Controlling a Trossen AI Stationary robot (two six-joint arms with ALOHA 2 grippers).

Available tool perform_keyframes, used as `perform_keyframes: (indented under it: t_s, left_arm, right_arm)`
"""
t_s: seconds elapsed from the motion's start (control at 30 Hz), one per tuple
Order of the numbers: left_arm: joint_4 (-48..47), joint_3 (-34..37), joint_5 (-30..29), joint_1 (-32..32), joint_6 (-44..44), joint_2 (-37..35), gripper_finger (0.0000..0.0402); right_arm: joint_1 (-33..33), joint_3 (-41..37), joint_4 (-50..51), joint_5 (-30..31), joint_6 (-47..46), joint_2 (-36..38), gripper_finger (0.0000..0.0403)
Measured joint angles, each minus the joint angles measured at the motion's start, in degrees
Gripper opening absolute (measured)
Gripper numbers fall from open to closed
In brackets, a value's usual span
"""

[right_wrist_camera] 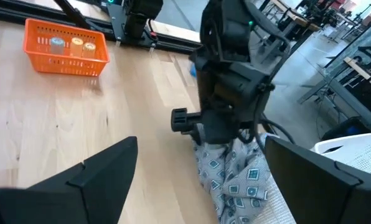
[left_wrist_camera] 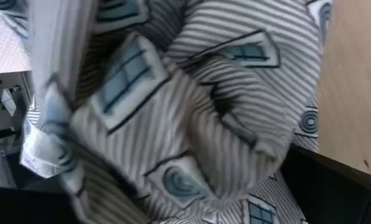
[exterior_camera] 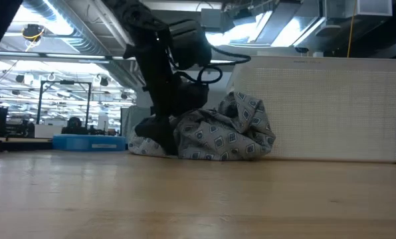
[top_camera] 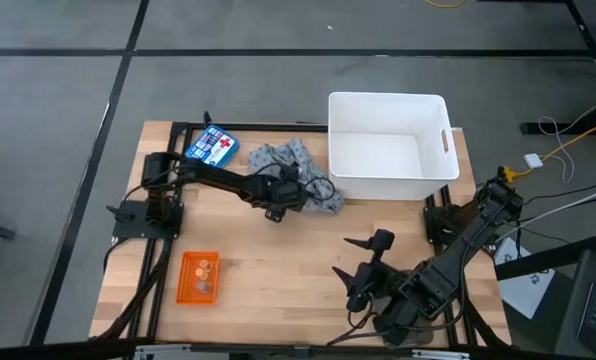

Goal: Pick & place medical supplies in basket/bin
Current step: Put the patient gown into the white bin

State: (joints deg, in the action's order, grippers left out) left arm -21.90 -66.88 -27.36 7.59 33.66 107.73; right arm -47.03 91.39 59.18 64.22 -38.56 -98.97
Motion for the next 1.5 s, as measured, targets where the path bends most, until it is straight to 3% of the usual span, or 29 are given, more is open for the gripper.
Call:
perform_keyframes:
  t_s: [0.23,0.9,1.0,1.13,1.43,1.5]
  left_arm:
    - [-3.3,0.0,2.7,0.3,-4.0,4.6,0.0388]
    - [-1.2,0.1,9.1,0.9,-7.1,6.5,0.0377]
    - [-1.9,0.2,9.4,1.1,-7.7,8.3,0.0344]
    - [-2.4,0.2,8.6,1.1,-8.0,11.7,0.0266]
    - [-0.5,0.2,-1.6,0.9,-13.6,14.9,0.0059]
    - [-0.1,0.2,-3.0,1.1,-16.0,14.4,0.0032]
  right_arm:
    - [0.1,0.0,0.0,-1.5,0.1,-0.8,0.0352]
    - [0.8,0.0,-0.1,-2.3,-0.1,-0.7,0.0352]
    - [0.8,0.0,-0.2,-2.3,-0.1,-0.7,0.0352]
    - [0.8,0.0,-0.4,-2.3,-0.2,-0.7,0.0352]
    - [0.8,0.0,-0.5,-2.3,-0.2,-0.7,0.0352]
    - [0.8,0.0,-0.5,-2.3,-0.2,-0.7,0.0352]
